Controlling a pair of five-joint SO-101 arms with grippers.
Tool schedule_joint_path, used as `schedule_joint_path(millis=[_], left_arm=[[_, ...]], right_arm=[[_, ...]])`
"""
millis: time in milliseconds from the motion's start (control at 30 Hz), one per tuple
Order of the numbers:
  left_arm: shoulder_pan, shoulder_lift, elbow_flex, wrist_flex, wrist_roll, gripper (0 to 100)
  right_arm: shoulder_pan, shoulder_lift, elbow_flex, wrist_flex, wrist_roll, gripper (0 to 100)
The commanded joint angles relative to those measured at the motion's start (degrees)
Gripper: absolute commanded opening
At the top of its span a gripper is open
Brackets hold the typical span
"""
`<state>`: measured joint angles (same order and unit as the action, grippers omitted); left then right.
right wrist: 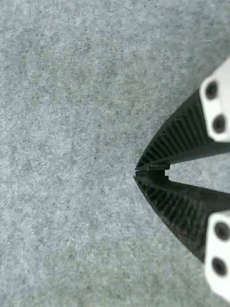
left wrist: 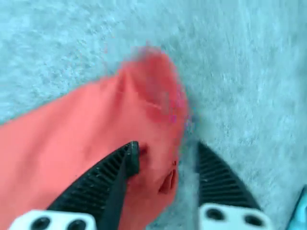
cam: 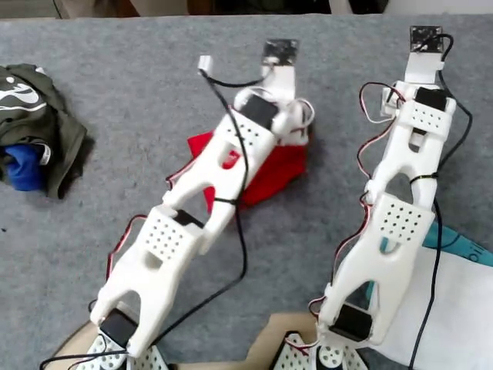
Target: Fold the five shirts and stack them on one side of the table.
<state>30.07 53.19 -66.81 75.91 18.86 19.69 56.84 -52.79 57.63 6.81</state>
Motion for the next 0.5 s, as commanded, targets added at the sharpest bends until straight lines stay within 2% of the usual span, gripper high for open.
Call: schedule_joint_path(millis=[0, 167, 267, 400, 467], left_arm=[[-4.0, 0.1, -8.7, 0.8, 1.9, 24], [-9.9, 0.2, -14.7, 3.4, 2.1, 23], [-14.0, 0.7, -18.5, 9.2, 2.1, 15], [-19.1, 3.1, -13.8, 15.1, 2.2, 1], [-21.4, 5.9, -11.1, 15.1, 2.3, 3]], right_arm=[[0.7, -0.5, -2.9, -0.8, -0.5, 0.9], [0.6, -0.5, -2.9, -0.8, -0.5, 0.9], [0.5, -0.5, -2.9, -0.8, -0.4, 0.9], [0.4, -0.5, -2.9, -0.8, -0.4, 0.9], [-0.2, -0.5, -2.9, -0.8, 0.3, 0.9]])
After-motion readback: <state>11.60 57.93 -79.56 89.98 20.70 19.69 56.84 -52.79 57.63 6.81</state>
